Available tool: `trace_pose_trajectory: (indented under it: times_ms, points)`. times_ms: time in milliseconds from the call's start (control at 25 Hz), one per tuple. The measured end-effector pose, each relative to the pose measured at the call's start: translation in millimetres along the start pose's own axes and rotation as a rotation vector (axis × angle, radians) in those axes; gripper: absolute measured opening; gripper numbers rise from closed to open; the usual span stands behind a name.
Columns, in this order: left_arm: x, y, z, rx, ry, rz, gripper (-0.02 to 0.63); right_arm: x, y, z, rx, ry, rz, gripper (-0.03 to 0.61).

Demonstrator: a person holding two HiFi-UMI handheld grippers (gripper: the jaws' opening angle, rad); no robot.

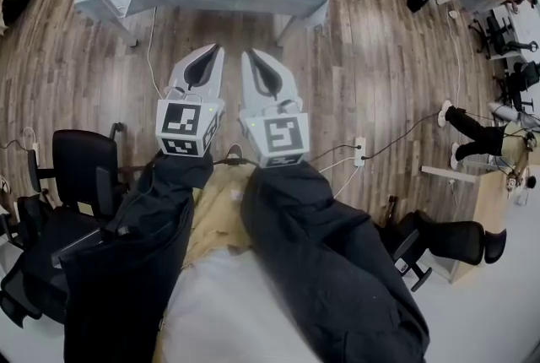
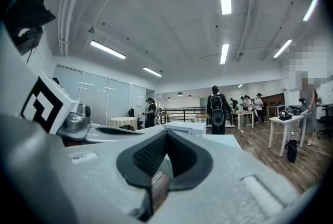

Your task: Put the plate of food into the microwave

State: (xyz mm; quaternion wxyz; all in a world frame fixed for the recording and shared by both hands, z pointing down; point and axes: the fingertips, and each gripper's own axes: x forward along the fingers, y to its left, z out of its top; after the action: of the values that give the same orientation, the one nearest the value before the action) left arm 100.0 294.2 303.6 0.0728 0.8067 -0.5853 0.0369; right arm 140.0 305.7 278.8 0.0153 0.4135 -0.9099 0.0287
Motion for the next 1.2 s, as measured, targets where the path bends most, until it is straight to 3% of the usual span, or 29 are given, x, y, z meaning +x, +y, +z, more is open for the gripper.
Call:
trace_pose_trajectory:
  times_ms: [360,640,840,1200]
  points:
    - [-3.0,-18.2,-29.8,-0.018,0.062,0.008,-0.005,-15.1,-9.6,-32.7,0.019,0.061,0.000,-0.006]
    - [5.3,-2.8,-47.6,-0.041,0.105,0.024,-0.005,0.0,-7.5,-48.7,0.066,0.085,0.034,-0.006]
    - [33.9,13.9,-46.8,-0.065,0.091,0.009,-0.005,20.3,-15.9,-49.7,0.039,0.090,0.032,-0.006]
    - [107.9,43.3,-24.1,-0.048,0.077,-0.076,-0.005,86.3,-66.3,-35.9,0.022,0.085,-0.067,-0.006]
